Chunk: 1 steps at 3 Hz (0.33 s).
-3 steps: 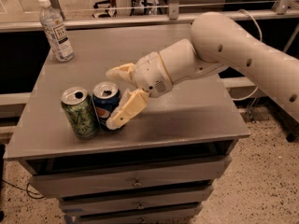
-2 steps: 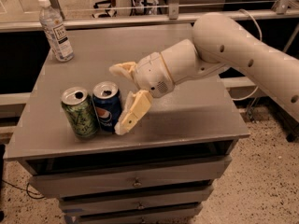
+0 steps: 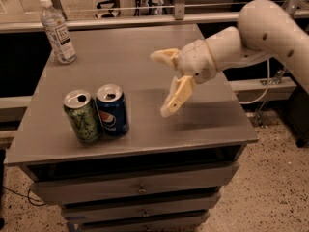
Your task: Move pepsi can near green can
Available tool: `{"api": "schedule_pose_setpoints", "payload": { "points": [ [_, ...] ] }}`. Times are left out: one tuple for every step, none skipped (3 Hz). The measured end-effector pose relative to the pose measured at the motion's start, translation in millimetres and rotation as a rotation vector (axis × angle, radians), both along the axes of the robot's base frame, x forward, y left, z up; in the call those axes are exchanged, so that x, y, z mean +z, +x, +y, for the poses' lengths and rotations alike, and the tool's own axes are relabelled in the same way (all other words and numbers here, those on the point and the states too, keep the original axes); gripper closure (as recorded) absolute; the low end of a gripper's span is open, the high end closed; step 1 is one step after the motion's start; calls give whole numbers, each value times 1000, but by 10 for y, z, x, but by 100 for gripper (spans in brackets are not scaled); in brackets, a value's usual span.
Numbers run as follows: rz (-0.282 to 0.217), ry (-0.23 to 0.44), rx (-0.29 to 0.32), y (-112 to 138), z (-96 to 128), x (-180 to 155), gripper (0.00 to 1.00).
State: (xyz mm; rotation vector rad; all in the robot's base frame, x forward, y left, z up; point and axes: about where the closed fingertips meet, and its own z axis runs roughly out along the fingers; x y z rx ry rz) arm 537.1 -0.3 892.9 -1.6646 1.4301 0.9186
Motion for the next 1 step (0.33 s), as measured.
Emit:
{"api": "schedule_pose_setpoints", "payload": {
  "points": [
    [-37, 12, -24, 113, -90, 178, 0]
  ]
}}
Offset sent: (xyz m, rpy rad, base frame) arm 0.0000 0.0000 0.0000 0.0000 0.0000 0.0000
